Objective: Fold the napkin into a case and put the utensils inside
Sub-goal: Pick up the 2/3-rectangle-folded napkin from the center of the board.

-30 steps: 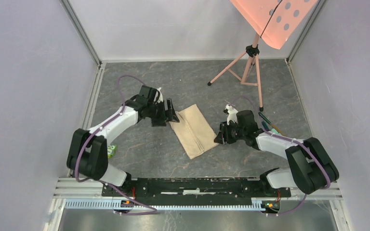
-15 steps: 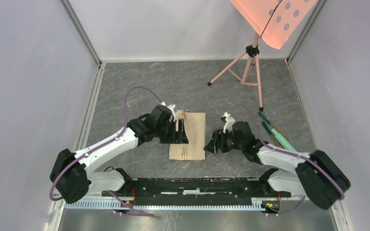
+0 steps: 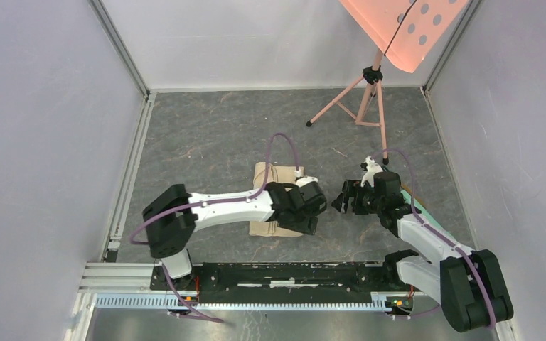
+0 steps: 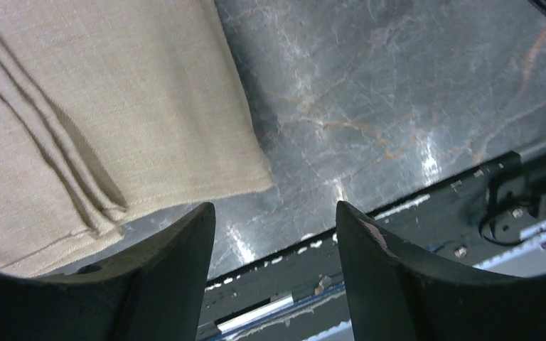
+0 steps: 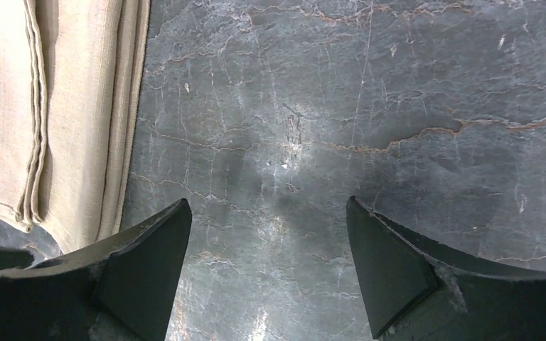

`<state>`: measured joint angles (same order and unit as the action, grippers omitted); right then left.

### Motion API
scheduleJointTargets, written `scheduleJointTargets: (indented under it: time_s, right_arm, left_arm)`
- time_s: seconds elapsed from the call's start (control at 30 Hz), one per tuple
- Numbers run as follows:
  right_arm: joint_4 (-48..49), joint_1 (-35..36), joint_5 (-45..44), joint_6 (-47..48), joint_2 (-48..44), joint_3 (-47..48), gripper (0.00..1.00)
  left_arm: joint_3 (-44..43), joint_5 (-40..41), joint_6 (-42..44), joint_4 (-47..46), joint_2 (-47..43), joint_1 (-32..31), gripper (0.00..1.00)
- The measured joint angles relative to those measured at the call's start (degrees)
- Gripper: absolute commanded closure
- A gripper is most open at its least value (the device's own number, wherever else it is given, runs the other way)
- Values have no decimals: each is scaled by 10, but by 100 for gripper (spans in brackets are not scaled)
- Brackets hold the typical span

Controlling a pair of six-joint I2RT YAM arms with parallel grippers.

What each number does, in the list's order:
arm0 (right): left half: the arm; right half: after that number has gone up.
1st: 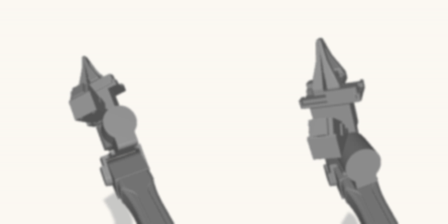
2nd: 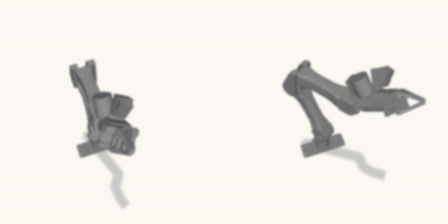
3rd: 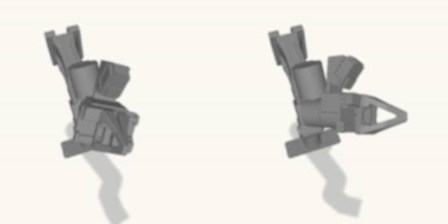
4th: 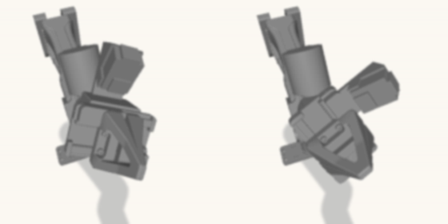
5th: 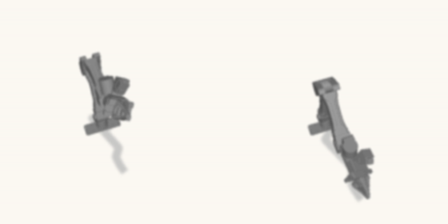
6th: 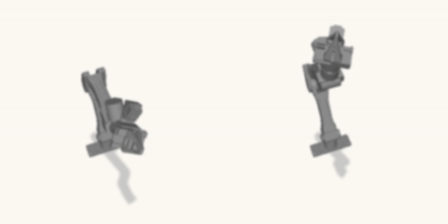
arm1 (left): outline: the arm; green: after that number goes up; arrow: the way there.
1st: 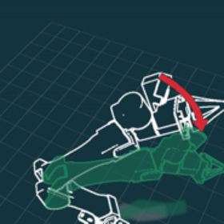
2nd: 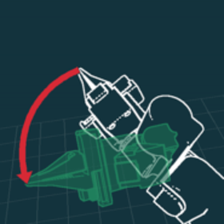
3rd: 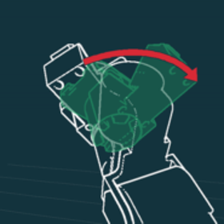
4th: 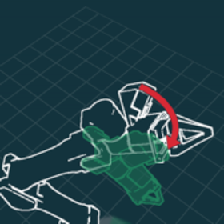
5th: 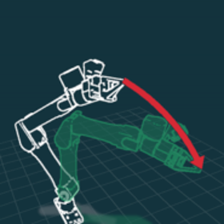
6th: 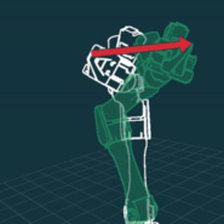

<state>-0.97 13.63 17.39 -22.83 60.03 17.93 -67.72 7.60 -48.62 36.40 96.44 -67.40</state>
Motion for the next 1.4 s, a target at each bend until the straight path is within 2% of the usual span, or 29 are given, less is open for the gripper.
scheduleJointTargets:
  time_s: [0.2, 0.53, 0.63, 0.7, 0.77, 0.83, 1.0, 1.4]
  right_arm:
    - [-7, -6, 24, 18, -5, -1, 13]
    - [3, -6, 52, 27, -7, -9, 13]
    - [11, -6, 59, 26, -7, -14, 12]
    - [19, -4, 62, 26, -7, -17, 10]
    - [30, 2, 64, 23, -7, -20, 6]
    - [43, 10, 69, 16, -3, -23, 5]
    - [116, 32, 104, -34, 31, -33, 3]
    - [331, 105, 123, -251, 168, -39, 6]
  left_arm:
    - [-75, 22, 0, 39, 93, -2, 41]
    - [-115, 31, 0, 85, 158, -3, 50]
    - [-118, 33, 1, 91, 170, -2, 60]
    - [-120, 39, 1, 96, 171, -2, 71]
    - [-120, 47, 2, 102, 171, -2, 87]
    - [-120, 52, 5, 105, 171, -2, 96]
    - [-101, 58, 7, 96, 155, -3, 98]
    - [-57, 59, 11, 97, 61, -2, 98]
